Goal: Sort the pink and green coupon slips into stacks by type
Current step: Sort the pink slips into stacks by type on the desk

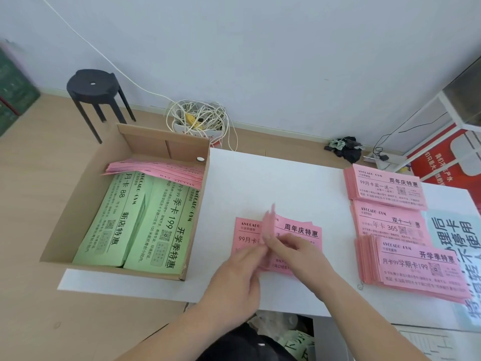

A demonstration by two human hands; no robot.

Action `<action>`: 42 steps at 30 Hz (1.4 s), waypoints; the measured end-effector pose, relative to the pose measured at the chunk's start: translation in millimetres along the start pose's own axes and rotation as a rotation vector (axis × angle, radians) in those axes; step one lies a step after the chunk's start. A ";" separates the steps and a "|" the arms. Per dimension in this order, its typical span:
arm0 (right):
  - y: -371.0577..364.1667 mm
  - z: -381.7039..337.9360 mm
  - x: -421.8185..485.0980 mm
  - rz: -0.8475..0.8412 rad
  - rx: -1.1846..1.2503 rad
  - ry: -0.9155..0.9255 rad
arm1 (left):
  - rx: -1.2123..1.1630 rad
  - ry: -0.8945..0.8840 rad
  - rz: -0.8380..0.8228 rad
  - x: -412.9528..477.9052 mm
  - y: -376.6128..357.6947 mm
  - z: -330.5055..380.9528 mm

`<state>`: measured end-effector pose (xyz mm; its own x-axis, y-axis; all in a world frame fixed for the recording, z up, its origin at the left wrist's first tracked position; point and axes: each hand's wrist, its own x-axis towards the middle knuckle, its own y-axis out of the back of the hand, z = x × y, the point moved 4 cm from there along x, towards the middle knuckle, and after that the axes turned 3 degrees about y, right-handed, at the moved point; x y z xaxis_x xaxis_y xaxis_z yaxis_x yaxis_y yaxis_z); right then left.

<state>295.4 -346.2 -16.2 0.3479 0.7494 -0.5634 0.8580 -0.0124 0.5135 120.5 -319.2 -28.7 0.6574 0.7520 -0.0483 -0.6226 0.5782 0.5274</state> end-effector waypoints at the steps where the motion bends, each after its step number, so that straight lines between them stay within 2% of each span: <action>1: -0.3 0.5 1.9 0.022 0.006 -0.011 | -0.034 -0.027 -0.071 -0.8 -2.0 7.3; 3: -0.3 4.9 4.6 0.050 0.014 -0.042 | -0.108 -0.036 -0.148 -4.3 -10.1 10.9; 4: -0.1 7.1 4.6 0.054 0.017 -0.056 | -0.119 0.009 -0.108 -6.1 -12.2 5.6; 5: -0.1 9.1 4.3 0.056 0.016 -0.059 | -0.135 0.094 -0.027 -7.3 -10.8 -1.8; 8: 0.5 8.4 1.5 0.046 0.026 -0.027 | -0.331 0.521 0.226 -6.1 3.6 -25.7; 9: 0.4 7.8 1.2 0.036 0.033 -0.013 | -0.444 0.622 0.242 -4.3 6.6 -27.3; 11: -0.2 5.4 -0.1 0.021 0.051 0.006 | -0.629 0.701 0.260 0.7 11.9 -26.5; 14: -0.9 2.4 -2.4 0.024 0.051 0.024 | -0.780 0.729 0.293 6.5 19.7 -22.8; 16: -1.3 2.6 -2.6 0.048 0.040 0.031 | -0.777 0.666 0.194 9.7 16.4 -15.9; 20: 0.3 2.5 -1.7 0.069 0.038 0.013 | -0.367 0.341 -0.106 4.9 -9.9 -0.2; 23: 3.5 4.6 -1.4 0.070 0.094 -0.010 | -0.252 0.311 -0.243 -5.4 -25.1 -6.7; 25: 3.4 11.9 0.6 0.083 0.072 -0.024 | -0.259 0.345 -0.157 -7.5 -22.4 -12.6; 28: -1.9 13.5 1.2 0.064 0.041 -0.013 | -0.528 0.681 0.156 -10.1 -2.8 -24.2; 30: -3.4 11.2 0.8 0.062 0.028 0.010 | -0.661 0.803 0.243 -10.0 7.4 -23.8; 36: -2.4 12.5 -1.2 0.071 0.013 0.037 | -0.980 0.863 0.181 4.8 -2.0 -17.4; 39: -3.5 10.9 -2.5 0.074 0.007 0.066 | -0.887 0.851 0.118 17.1 -2.0 -16.3; 42: -3.1 9.7 -5.4 0.061 -0.009 0.087 | -0.664 0.717 0.005 23.9 0.5 -9.9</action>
<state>294.5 -356.6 -21.0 0.3647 0.8020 -0.4731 0.8327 -0.0535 0.5512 131.7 -297.8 -38.0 0.3766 0.6420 -0.6678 -0.8816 0.4698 -0.0455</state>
